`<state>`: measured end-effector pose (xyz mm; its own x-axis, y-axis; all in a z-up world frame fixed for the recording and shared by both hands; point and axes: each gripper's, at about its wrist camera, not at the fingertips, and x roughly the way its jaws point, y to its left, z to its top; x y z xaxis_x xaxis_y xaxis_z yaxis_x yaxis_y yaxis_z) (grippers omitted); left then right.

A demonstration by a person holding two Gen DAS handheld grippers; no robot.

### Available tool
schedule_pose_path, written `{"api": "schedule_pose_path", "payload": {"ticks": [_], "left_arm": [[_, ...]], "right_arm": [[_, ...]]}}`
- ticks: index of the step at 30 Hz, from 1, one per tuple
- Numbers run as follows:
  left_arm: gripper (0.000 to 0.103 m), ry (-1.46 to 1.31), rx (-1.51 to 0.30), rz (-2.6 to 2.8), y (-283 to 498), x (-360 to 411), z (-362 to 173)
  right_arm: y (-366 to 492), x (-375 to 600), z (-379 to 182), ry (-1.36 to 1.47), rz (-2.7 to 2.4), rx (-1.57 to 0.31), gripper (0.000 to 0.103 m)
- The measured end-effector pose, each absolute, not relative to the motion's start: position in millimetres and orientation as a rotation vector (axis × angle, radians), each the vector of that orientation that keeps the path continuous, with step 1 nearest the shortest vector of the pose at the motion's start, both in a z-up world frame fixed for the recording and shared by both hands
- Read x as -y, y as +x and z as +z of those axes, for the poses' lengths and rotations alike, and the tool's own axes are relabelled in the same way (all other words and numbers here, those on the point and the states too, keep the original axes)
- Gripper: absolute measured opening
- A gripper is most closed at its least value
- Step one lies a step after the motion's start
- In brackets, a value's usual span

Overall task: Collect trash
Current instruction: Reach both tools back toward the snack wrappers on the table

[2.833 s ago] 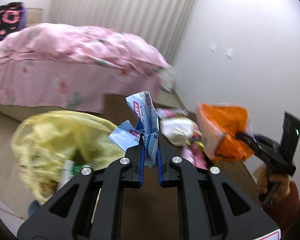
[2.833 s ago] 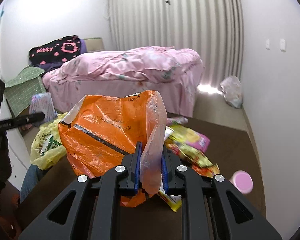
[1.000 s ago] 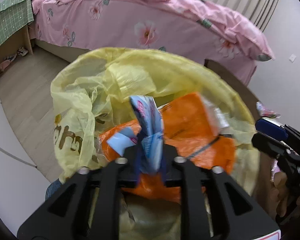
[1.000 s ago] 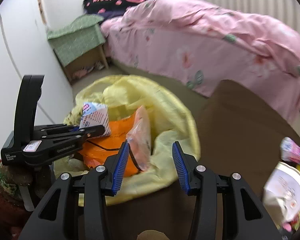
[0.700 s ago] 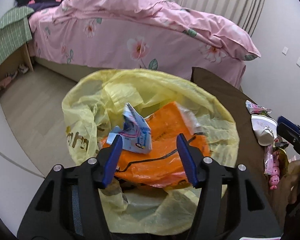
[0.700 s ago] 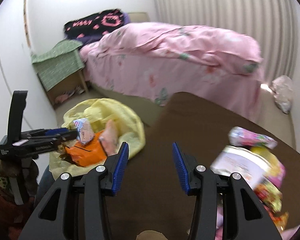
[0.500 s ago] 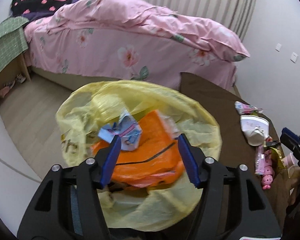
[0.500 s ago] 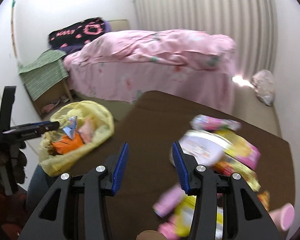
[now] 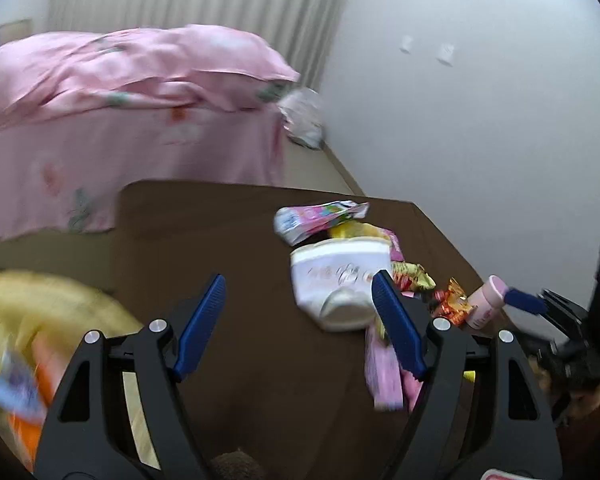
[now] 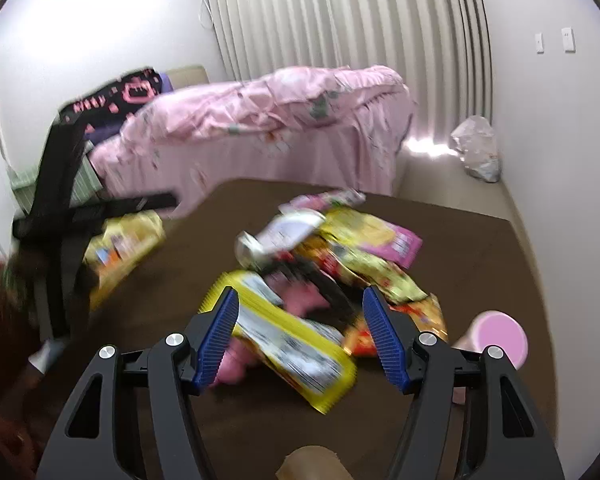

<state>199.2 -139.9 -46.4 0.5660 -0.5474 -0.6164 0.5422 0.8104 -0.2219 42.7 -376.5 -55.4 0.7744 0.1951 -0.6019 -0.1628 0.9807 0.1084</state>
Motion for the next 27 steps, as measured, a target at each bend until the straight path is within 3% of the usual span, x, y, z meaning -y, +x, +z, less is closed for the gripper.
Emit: {"api": "schedule_pose_path", "payload": {"ticks": [12,18,20,22,27], "left_arm": [[0.070,0.163,-0.936,-0.654,348.6,256.8,-98.4],[0.050,0.272,-0.971,-0.572,346.3,268.6,-122.0],[0.037,0.332,-0.955,-0.590,327.6,269.0,-122.9],[0.016,0.336,-0.950,-0.602,314.1,263.9,-123.0],[0.008,0.284,-0.957,-0.609,279.1,231.5,-119.5]], "right_arm": [[34.5,402.8,-74.3,0.062,0.084,-0.663,0.061],[41.8,409.7,-77.7,0.086,0.077,-0.664,0.061],[44.7,409.2,-80.5,0.101,0.090,-0.670,0.061],[48.0,402.8,-83.7,0.097,0.108,-0.688,0.061],[42.4,385.7,-82.6,0.047,0.131,-0.684,0.061]]}}
